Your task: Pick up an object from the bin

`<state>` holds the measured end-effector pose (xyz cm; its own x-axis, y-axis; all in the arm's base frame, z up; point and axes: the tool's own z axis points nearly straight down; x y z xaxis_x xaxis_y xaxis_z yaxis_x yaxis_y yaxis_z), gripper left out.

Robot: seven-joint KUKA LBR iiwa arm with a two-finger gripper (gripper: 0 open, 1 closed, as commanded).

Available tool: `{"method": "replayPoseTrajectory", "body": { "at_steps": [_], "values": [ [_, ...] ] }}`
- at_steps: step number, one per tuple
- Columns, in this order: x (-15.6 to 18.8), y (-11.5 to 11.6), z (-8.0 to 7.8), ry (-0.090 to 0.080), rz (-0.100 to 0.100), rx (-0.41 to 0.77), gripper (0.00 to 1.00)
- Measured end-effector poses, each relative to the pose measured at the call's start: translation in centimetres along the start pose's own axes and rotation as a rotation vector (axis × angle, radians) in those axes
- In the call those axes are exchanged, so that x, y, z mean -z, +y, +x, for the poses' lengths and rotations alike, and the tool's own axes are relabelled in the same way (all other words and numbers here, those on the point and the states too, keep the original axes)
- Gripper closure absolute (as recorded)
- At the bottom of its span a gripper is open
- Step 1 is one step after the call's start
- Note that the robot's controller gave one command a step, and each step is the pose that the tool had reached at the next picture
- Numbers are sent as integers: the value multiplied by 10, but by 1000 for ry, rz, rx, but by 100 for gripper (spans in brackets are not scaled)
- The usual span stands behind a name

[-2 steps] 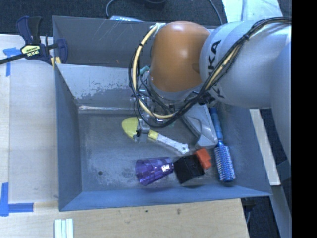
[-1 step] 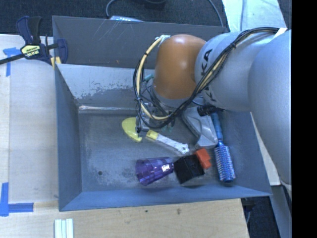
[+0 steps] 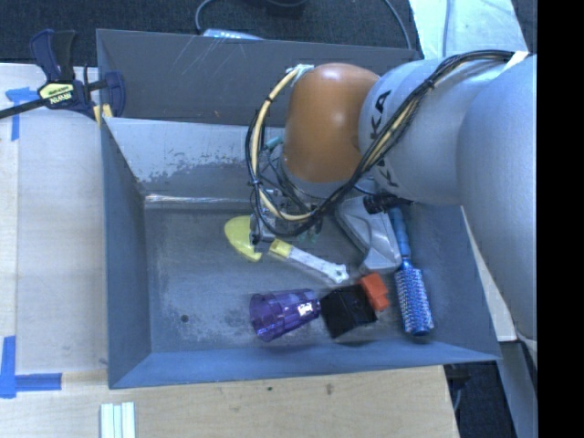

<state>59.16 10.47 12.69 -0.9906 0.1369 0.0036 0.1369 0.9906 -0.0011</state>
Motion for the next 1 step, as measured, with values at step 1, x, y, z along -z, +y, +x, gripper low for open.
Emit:
{"method": "replayPoseTrajectory", "body": {
  "at_steps": [1],
  "values": [
    [44, 8, -2, 5, 2, 23, 100]
  ]
}}
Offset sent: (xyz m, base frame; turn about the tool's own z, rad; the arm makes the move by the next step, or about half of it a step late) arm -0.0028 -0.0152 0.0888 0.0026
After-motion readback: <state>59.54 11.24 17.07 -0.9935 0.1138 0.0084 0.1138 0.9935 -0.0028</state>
